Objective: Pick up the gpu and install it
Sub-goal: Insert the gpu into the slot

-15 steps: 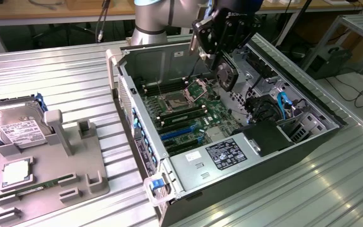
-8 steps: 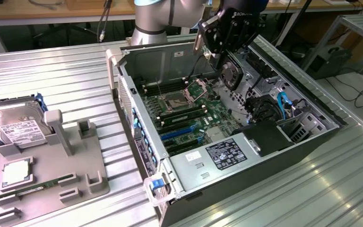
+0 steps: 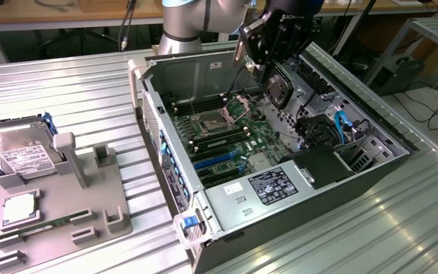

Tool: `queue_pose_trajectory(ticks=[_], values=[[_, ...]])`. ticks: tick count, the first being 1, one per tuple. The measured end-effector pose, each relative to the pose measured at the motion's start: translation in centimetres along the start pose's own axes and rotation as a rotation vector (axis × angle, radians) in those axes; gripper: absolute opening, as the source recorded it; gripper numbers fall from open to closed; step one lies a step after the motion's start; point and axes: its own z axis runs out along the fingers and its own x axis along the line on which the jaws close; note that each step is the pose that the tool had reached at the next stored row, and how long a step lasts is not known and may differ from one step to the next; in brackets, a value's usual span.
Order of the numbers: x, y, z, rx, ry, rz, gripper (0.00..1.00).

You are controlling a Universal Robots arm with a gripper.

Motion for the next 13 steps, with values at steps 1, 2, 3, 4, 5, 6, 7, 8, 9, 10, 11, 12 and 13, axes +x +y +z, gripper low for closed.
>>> queue_pose_trajectory(ticks=[1, 2, 3, 4, 5, 6, 7, 8, 9, 10, 11, 12, 13], values=[[0.00, 0.00, 0.00, -0.0002, 0.0001, -0.007, 0.27], [0.00, 0.00, 0.00, -0.0004, 0.0005, -0.023, 0.27], [0.00, 0.00, 0.00, -0.0007, 0.0008, -0.034, 0.27], [0.00, 0.00, 0.00, -0.0009, 0.0011, -0.045, 0.27], [0.00, 0.00, 0.00, -0.0011, 0.0013, -0.055, 0.27], [0.00, 0.00, 0.00, -0.0013, 0.0015, -0.065, 0.27], [0.00, 0.00, 0.00, -0.0015, 0.0017, -0.072, 0.27], [0.00, 0.00, 0.00, -0.0016, 0.0019, -0.077, 0.27], [0.00, 0.00, 0.00, -0.0017, 0.0020, -0.082, 0.27], [0.00, 0.00, 0.00, -0.0017, 0.0021, -0.087, 0.27], [0.00, 0.00, 0.00, -0.0018, 0.0022, -0.091, 0.27], [0.01, 0.00, 0.00, -0.0020, 0.0024, -0.097, 0.27], [0.00, 0.00, 0.00, -0.0022, 0.0026, -0.109, 0.27]])
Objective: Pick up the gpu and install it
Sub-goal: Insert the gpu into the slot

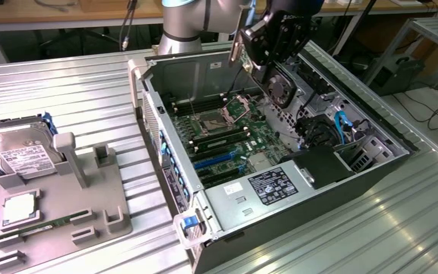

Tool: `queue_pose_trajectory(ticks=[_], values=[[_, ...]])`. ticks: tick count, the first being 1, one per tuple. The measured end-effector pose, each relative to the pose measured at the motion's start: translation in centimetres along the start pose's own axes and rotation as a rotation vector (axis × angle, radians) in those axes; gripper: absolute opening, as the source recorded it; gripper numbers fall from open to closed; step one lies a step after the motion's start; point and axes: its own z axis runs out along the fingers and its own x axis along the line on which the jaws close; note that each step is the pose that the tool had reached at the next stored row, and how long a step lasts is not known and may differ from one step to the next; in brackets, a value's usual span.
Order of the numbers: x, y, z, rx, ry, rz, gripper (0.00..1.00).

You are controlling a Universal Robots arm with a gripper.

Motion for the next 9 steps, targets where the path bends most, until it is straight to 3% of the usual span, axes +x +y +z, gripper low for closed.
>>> queue_pose_trajectory(ticks=[9], values=[[0.00, -0.01, 0.00, -0.0014, 0.0016, -0.067, 0.27]])
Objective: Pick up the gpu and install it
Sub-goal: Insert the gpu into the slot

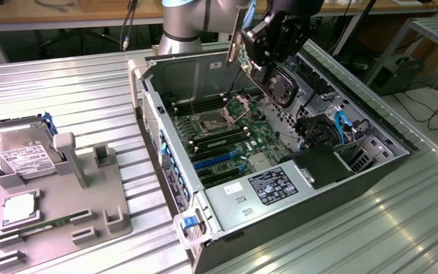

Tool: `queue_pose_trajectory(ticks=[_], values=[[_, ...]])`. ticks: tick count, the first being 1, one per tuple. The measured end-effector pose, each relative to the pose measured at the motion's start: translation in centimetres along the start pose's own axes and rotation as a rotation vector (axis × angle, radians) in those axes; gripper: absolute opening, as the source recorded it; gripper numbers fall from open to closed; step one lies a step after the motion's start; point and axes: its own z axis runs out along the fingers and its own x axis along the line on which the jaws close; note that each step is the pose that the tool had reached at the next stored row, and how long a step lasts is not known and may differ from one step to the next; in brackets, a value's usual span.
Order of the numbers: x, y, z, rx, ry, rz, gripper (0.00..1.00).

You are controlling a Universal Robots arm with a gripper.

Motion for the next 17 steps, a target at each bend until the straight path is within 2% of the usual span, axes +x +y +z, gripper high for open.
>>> queue_pose_trajectory(ticks=[12, 17], values=[[0.00, -0.01, 0.00, -0.0021, 0.0025, -0.102, 0.27], [0.00, -0.02, 0.00, -0.0035, 0.0042, -0.172, 0.27]])
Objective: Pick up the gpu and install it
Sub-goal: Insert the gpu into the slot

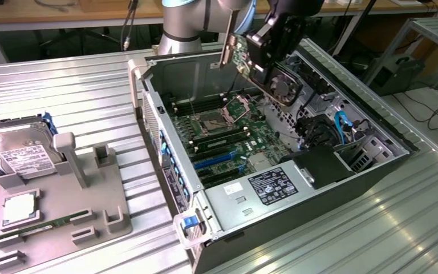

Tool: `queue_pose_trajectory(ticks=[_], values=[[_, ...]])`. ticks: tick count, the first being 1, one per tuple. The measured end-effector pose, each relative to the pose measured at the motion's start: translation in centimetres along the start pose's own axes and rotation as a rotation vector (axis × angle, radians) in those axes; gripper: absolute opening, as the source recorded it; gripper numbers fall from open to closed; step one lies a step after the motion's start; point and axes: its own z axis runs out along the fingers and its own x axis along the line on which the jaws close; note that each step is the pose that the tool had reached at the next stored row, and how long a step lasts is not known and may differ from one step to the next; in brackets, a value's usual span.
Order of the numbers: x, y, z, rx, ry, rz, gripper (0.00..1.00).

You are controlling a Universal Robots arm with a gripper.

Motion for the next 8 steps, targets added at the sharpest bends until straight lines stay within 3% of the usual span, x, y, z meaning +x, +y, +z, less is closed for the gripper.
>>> queue_pose_trajectory(ticks=[8], values=[[0.00, 0.00, 0.01, -0.0022, 0.0028, -0.113, 0.27]])
